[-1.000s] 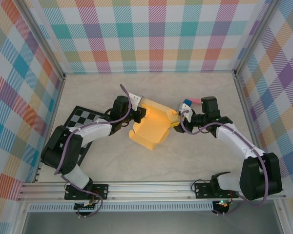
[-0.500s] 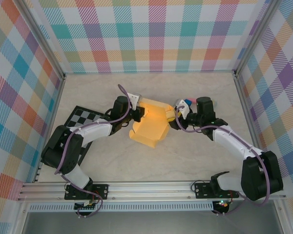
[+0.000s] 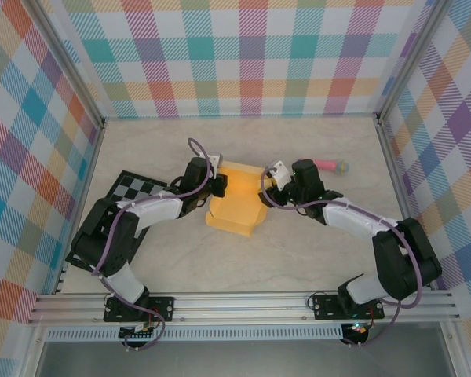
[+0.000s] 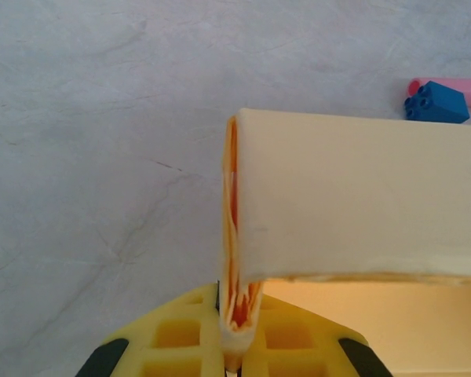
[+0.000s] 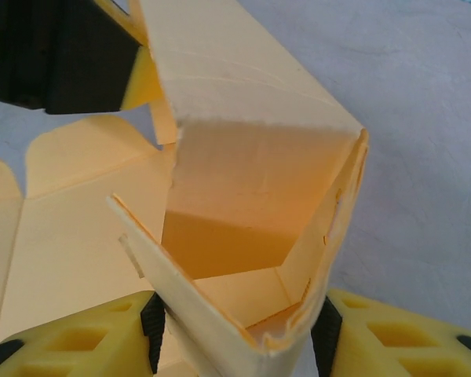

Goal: Fold the paper box

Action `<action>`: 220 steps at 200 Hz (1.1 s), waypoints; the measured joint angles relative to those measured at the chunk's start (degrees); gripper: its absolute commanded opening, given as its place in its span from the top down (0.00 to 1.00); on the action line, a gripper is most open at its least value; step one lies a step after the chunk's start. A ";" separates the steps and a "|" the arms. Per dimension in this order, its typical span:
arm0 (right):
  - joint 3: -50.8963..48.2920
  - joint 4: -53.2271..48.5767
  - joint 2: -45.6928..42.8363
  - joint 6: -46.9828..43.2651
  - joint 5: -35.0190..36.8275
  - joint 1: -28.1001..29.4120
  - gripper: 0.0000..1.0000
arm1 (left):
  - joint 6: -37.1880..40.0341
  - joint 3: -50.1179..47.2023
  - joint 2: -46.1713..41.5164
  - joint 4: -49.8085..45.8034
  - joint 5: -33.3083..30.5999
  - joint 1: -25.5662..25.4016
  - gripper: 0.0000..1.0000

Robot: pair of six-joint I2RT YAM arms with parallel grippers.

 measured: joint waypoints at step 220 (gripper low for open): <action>0.09 11.28 10.56 15.98 13.99 3.96 0.40 | -12.46 1.51 4.63 -4.20 -28.79 -11.82 1.00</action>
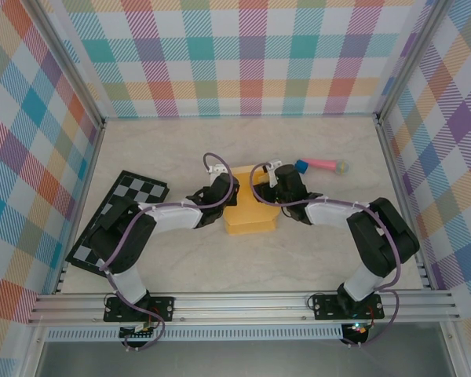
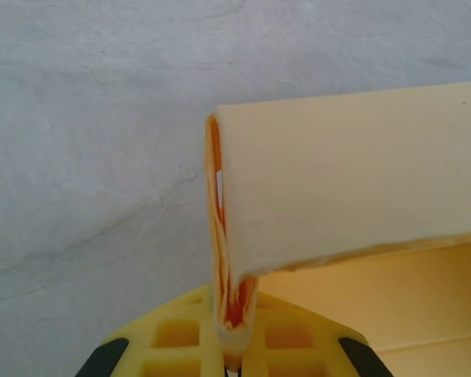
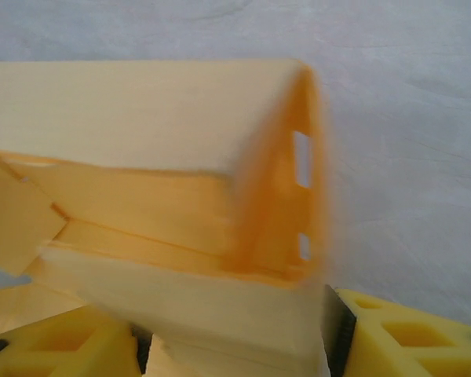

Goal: Fold the paper box

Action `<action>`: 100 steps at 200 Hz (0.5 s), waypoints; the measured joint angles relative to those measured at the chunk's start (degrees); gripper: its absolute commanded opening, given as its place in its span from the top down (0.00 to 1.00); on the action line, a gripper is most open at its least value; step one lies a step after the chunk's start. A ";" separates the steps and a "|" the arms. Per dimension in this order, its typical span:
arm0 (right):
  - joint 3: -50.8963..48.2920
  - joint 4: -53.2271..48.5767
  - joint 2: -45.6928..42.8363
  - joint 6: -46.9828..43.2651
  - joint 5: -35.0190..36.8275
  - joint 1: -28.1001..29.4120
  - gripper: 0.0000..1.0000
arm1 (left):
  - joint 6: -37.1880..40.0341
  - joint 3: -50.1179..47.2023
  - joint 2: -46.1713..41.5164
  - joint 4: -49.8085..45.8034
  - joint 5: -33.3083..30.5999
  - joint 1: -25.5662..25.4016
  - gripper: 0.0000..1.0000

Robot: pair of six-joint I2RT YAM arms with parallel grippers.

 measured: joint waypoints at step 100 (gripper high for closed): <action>0.26 -6.99 -2.40 -20.65 -40.26 -12.74 0.40 | 1.40 0.07 0.15 -1.09 -0.52 0.42 1.00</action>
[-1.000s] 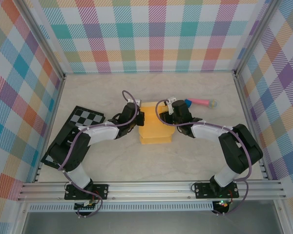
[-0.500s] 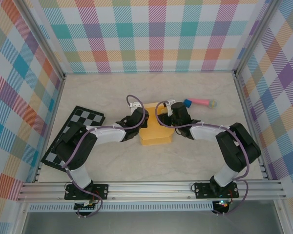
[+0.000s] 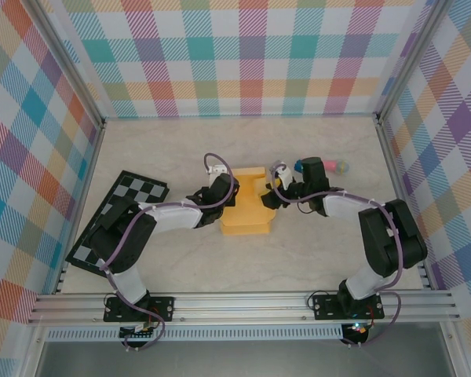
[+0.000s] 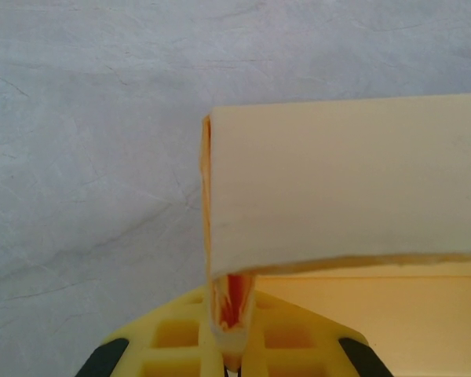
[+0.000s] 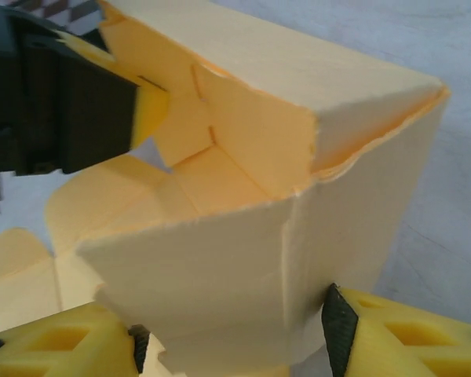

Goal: Fold the paper box

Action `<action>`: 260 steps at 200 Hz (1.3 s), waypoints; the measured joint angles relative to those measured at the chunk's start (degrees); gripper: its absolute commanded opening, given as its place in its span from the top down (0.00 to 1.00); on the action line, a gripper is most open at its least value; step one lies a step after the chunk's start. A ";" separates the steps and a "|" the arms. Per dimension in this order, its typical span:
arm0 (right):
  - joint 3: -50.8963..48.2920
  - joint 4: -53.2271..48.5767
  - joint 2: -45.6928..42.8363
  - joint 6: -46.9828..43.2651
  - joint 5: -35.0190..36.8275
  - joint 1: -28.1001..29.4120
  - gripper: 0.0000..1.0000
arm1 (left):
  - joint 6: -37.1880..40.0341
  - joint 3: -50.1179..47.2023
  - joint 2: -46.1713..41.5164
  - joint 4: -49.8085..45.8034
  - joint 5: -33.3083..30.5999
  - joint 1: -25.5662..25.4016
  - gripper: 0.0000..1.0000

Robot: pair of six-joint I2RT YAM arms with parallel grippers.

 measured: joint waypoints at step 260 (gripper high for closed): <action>-1.53 -0.92 -10.64 -6.88 -4.42 -5.62 0.51 | 12.63 2.73 -10.14 -2.16 16.59 4.61 1.00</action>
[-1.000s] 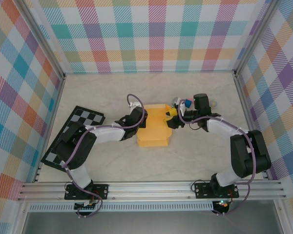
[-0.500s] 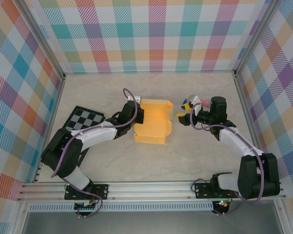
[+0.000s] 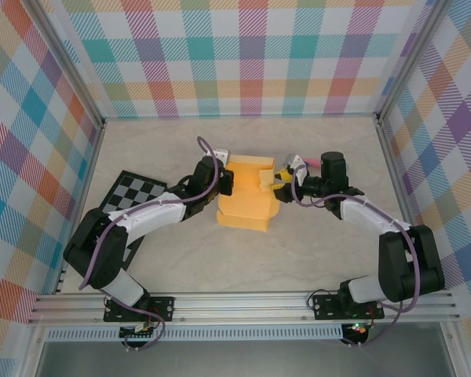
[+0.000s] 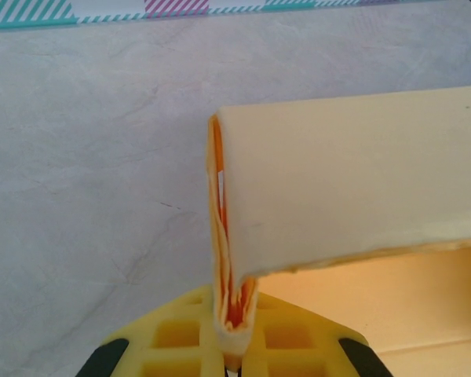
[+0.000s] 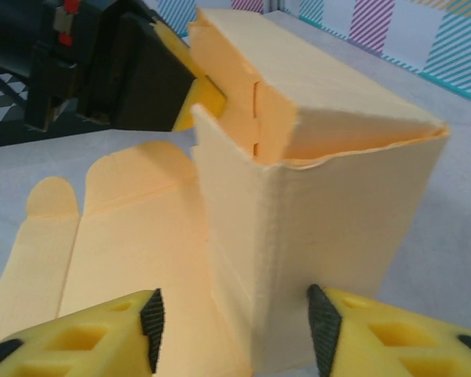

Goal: Fold the paper box

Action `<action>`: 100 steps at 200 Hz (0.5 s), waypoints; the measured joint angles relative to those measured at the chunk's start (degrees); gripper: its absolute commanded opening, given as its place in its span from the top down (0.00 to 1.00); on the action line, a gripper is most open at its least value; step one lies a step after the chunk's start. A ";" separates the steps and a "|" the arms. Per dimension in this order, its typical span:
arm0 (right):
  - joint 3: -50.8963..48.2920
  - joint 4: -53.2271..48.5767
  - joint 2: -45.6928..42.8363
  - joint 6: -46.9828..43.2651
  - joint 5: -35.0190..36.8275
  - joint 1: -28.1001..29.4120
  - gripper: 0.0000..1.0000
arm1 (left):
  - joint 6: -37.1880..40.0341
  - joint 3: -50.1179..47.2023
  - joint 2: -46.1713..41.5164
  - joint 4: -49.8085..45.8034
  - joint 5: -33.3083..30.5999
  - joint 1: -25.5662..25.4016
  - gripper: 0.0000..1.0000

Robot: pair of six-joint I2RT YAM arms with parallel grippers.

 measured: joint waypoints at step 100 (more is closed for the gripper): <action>0.00 10.99 4.04 12.20 23.06 5.95 0.50 | -3.76 0.00 0.09 -1.03 -0.02 0.00 1.00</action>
